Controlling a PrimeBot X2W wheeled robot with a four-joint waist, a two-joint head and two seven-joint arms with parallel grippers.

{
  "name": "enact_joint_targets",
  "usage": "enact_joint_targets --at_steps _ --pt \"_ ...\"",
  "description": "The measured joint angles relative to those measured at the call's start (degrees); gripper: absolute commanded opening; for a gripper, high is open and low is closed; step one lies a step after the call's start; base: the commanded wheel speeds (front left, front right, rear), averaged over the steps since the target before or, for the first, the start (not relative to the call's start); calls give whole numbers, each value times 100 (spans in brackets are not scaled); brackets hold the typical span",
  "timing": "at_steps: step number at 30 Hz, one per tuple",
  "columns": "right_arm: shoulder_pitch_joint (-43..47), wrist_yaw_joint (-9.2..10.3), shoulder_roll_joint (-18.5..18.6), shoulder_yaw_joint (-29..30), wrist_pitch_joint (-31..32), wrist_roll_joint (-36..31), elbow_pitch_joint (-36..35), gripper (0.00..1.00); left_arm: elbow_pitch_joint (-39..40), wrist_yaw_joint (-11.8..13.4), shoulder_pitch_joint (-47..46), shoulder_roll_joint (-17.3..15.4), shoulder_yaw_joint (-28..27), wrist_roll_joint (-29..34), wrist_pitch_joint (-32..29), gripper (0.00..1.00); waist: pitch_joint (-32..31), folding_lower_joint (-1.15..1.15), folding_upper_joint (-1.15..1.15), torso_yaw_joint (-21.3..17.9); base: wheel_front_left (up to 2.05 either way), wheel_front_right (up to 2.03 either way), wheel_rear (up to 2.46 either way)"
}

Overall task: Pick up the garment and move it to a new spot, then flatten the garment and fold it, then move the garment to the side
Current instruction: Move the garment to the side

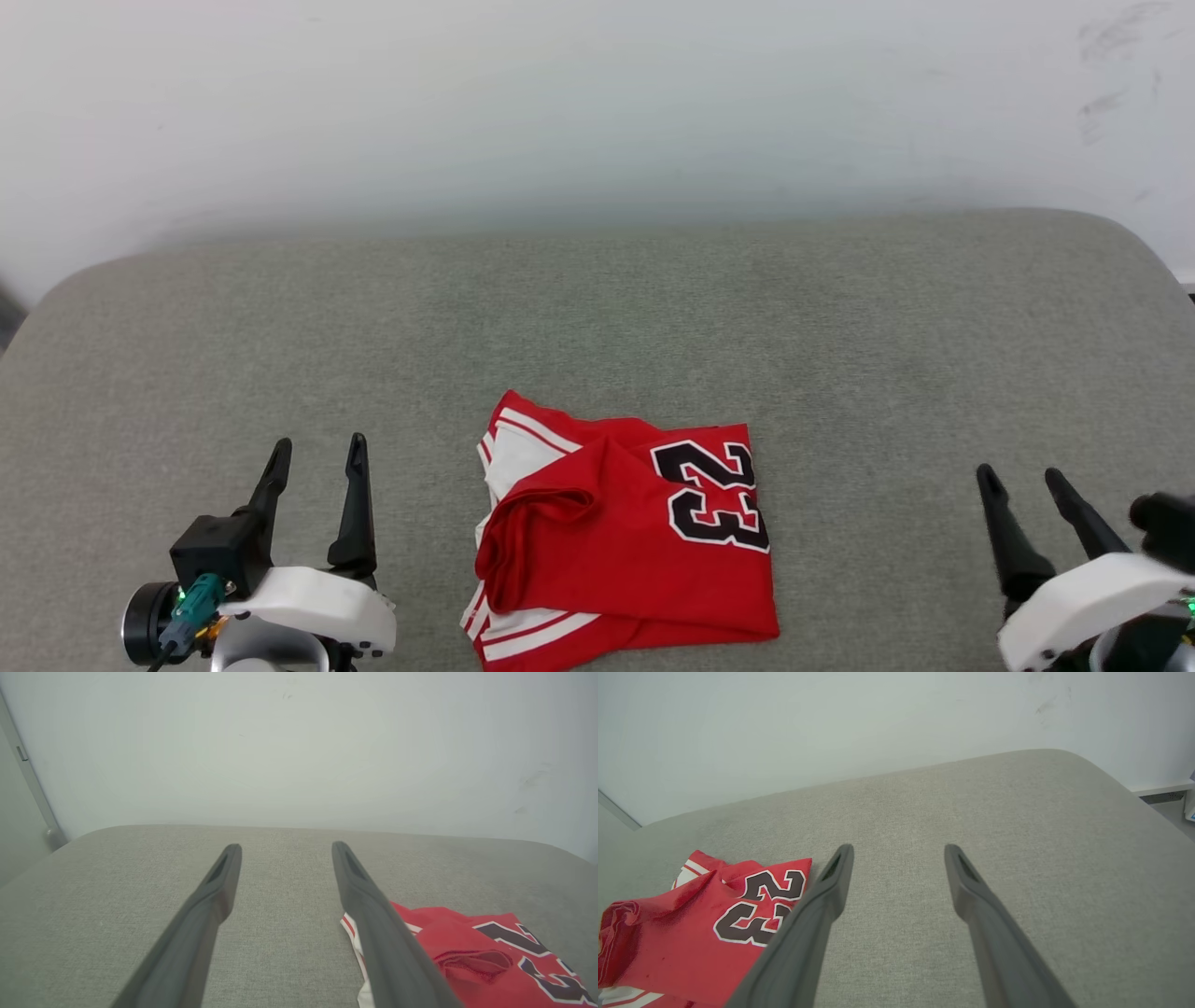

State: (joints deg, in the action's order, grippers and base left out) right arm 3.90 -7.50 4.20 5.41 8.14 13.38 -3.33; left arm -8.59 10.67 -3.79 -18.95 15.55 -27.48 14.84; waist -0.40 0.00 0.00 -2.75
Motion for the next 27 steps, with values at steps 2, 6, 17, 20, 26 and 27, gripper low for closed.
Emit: enact_joint_targets --at_steps 2,6,17,20,26,27 --pt "-174 -1 71 268 333 442 308 100 38 0 -19 65 -32 1 5 100 18 0 0 48 0 0 0" --pt "-645 9 298 732 1045 1641 1056 100 86 -16 -83 165 -96 70 7 100 80 0 0 206 0 0 0" --pt "-1677 0 248 135 2847 3684 2904 100 205 -296 -412 494 -349 489 15 100 519 0 0 817 0 0 0" --pt "-1789 0 166 -65 3154 4175 3164 100 177 -363 -467 560 -398 566 15 100 631 0 0 967 0 0 0" --pt "-1933 -3 175 -375 3249 4524 3408 55 89 -515 -494 684 -506 678 15 100 767 0 0 1189 0 0 0" --pt "-1956 -3 191 -431 3223 4562 3433 25 75 -543 -498 699 -521 699 15 100 777 0 0 1208 0 0 0"
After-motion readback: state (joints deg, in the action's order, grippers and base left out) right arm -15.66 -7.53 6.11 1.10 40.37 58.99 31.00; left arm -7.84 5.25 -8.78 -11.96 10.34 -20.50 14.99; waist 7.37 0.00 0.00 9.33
